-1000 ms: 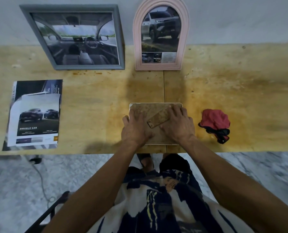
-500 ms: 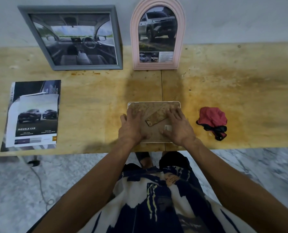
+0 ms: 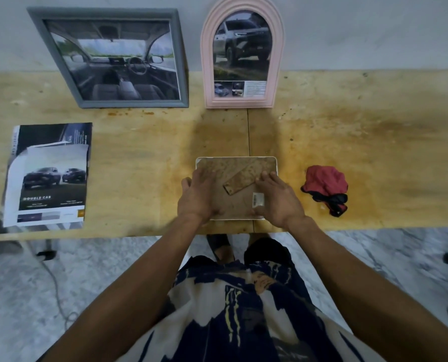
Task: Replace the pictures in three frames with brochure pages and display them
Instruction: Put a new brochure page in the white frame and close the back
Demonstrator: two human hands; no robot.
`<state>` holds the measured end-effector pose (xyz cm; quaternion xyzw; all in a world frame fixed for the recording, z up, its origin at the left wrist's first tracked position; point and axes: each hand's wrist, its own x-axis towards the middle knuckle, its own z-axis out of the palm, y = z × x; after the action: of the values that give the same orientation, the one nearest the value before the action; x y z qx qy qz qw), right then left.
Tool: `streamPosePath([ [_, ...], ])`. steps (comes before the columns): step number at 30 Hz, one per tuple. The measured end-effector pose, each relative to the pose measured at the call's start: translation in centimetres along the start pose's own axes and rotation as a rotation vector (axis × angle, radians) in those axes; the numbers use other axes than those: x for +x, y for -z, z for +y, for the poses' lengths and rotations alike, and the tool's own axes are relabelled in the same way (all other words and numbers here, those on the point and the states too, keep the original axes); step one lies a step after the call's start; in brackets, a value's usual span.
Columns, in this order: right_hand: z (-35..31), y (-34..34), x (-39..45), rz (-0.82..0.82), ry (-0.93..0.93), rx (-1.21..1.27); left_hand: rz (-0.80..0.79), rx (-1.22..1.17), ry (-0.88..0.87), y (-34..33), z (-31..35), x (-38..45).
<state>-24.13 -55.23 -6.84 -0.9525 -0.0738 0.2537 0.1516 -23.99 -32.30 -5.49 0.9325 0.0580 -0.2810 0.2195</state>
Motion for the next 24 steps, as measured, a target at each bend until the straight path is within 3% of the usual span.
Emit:
streamPosePath([
  [5,-2.1,0.4,-0.2,-0.038,-0.086,-0.083,0.158,-0.271,0.161,-0.9,-0.4,-0.5],
  [10,-3.1,0.0,-0.8,-0.053,-0.084,-0.075,0.092,-0.204,0.256,-1.5,-0.7,-0.3],
  [15,-3.0,0.2,-1.2,0.012,-0.105,0.156,0.122,-0.597,0.422,-0.5,-0.7,0.5],
  [18,-2.7,0.3,-1.4,0.018,-0.097,0.206,0.099,-0.788,0.424,0.5,-0.1,-0.2],
  [24,-2.8,1.5,-1.6,-0.068,-0.052,0.027,0.129,-0.936,0.457,2.5,-0.4,-0.6],
])
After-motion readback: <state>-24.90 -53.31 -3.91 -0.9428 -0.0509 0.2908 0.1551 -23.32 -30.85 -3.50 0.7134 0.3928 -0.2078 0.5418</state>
